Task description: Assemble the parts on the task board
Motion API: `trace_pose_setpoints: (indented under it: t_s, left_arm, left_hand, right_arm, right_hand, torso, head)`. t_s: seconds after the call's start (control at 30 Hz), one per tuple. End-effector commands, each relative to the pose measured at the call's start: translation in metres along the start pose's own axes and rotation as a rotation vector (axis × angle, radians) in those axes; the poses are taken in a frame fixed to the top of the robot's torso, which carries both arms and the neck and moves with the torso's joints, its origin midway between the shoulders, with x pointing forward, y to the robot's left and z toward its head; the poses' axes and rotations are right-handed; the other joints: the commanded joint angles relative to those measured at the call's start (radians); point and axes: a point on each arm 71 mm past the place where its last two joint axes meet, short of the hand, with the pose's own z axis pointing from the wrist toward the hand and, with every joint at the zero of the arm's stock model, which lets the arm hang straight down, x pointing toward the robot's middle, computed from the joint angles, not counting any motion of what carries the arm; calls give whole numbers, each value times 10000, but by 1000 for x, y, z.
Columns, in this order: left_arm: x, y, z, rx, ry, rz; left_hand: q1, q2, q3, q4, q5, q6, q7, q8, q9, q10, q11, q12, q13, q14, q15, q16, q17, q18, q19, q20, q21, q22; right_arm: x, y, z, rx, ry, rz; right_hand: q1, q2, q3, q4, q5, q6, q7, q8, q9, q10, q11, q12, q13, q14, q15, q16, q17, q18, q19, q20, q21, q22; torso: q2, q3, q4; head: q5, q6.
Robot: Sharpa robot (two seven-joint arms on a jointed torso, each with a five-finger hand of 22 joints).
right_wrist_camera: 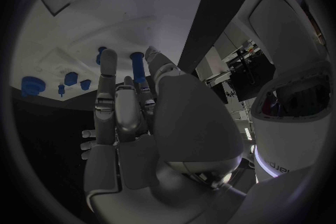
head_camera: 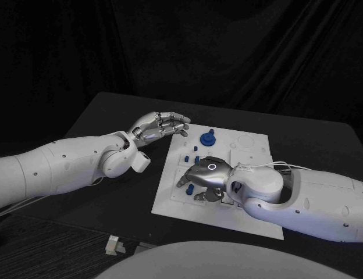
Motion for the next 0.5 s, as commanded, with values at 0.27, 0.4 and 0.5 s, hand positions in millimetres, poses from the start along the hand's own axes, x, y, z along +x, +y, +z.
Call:
trace_pose_setpoints:
  t_s: [0.27, 0.4, 0.5]
  left_arm:
    - [0, 0, -1, 49, 51, -98]
    - [-1, 0, -2, 33, 26, -85]
    - [-2, 0, -3, 34, 0, -72]
  left_hand:
    - [5, 78, 57, 2, 58, -18, 46, -15, -10, 26, 44, -35, -9, 20, 46, -36, 5, 165, -8, 53, 23, -10]
    - [5, 78, 57, 2, 58, -18, 46, -15, -10, 26, 44, -35, -9, 20, 46, -36, 5, 165, -8, 53, 23, -10]
    - [5, 78, 57, 2, 58, -18, 46, -15, -10, 26, 44, -35, -9, 20, 46, -36, 5, 165, -8, 53, 23, -10]
  right_arm:
    - [-7, -6, -15, 275, -1087, 82]
    - [-22, -9, -27, 252, -2043, 194]
    - [-42, -16, -45, 469, -2993, 923]
  right_hand:
    - [31, 58, -240, 178, -26, -12, 16, 71, 47, -457, 12, 354, 85, -119, 17, -20, -30, 75, -93, 57, -64, -43]
    - [31, 33, -348, 384, 9, 47, 31, 88, 66, -595, 5, 609, 139, -60, 11, 77, 65, 82, -51, 59, -52, -77]
    - [128, 140, -344, 508, 257, 158, 78, 116, 91, -627, 13, 959, 217, 28, 1, 207, 200, 83, 15, 49, -36, -98]
  torso:
    - [-1, -5, -8]
    - [-3, -9, -9]
    - [6, -6, -7]
  head:
    - [-71, 0]
    - [-145, 0]
    - [-193, 0]
